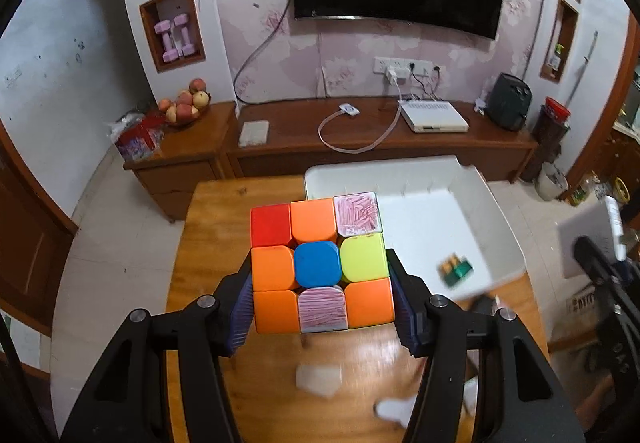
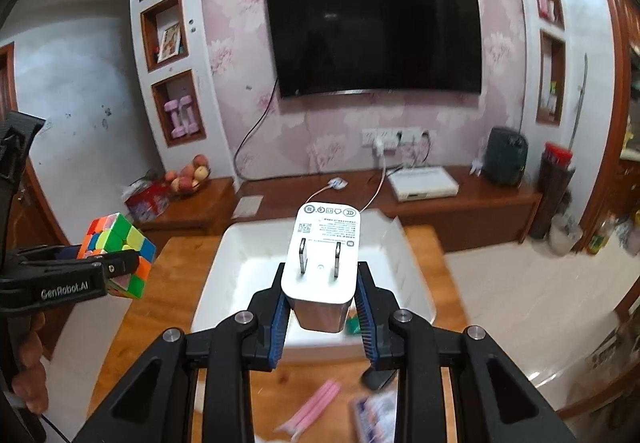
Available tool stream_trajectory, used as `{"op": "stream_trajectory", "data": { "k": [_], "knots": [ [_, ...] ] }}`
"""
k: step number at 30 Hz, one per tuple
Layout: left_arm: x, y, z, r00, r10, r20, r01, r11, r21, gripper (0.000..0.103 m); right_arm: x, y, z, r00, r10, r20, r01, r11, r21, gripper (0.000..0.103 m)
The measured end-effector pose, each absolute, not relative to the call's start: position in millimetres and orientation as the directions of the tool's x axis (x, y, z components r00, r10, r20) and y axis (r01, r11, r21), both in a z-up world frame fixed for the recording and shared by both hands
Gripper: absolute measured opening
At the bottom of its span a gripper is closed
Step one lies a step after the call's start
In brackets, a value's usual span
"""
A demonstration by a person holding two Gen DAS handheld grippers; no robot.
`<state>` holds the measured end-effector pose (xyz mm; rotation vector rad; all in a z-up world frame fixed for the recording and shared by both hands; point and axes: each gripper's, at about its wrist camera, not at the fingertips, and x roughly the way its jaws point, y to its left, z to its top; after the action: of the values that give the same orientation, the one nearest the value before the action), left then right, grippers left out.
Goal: Organize rigid objects
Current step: 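Lower the cube and charger into the white bin and release both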
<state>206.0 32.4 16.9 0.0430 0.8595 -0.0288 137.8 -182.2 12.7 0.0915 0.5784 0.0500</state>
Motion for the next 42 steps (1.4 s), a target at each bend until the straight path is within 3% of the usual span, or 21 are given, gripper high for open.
{"op": "stream_trajectory", "data": {
  "k": [6, 16, 23, 32, 34, 37, 41, 42],
  "knots": [
    [249.0, 19.3, 1.7, 0.638, -0.007, -0.770, 0.044, 0.999, 0.027, 0.061, 185.2, -192.5, 4.9, 0.812, 0.078, -0.578, 0.006, 0.990, 0.142, 0.030],
    [306.8, -3.6, -97.6, 0.468, -0.073, -0.880, 0.090, 0.995, -0.035, 0.061, 258.8, -179.0, -103.2, 0.591, 0.215, -0.778, 0.017, 0.960, 0.278, 0.030],
    [316.2, -14.5, -139.4, 0.409, -0.070, -0.910, 0.116, 0.993, -0.024, 0.061, 276.7, -162.3, -152.2, 0.479, 0.218, -0.850, 0.009, 0.967, 0.253, 0.031],
    [316.0, -17.4, -159.1, 0.403, -0.031, -0.915, 0.140, 0.990, 0.029, 0.062, 274.7, -145.0, -158.9, 0.454, 0.182, -0.872, -0.049, 0.983, 0.179, 0.031],
    [315.2, -16.9, -158.5, 0.393, -0.025, -0.919, 0.138, 0.990, 0.032, 0.062, 272.3, -143.3, -153.2, 0.458, 0.192, -0.868, -0.065, 0.981, 0.183, 0.044],
    [314.8, -10.1, -156.8, 0.359, -0.072, -0.931, 0.129, 0.991, -0.027, 0.062, 263.6, -138.0, -141.8, 0.492, 0.168, -0.854, -0.090, 0.986, 0.142, 0.049],
    [305.6, -0.2, -139.8, 0.391, -0.103, -0.915, 0.119, 0.991, -0.061, 0.074, 244.7, -133.0, -124.8, 0.528, 0.149, -0.836, -0.124, 0.988, 0.097, 0.049],
    [301.7, 2.3, -133.6, 0.396, -0.113, -0.911, 0.116, 0.991, -0.072, 0.081, 240.6, -132.8, -121.5, 0.533, 0.148, -0.833, -0.129, 0.987, 0.093, 0.049]
  ]
}}
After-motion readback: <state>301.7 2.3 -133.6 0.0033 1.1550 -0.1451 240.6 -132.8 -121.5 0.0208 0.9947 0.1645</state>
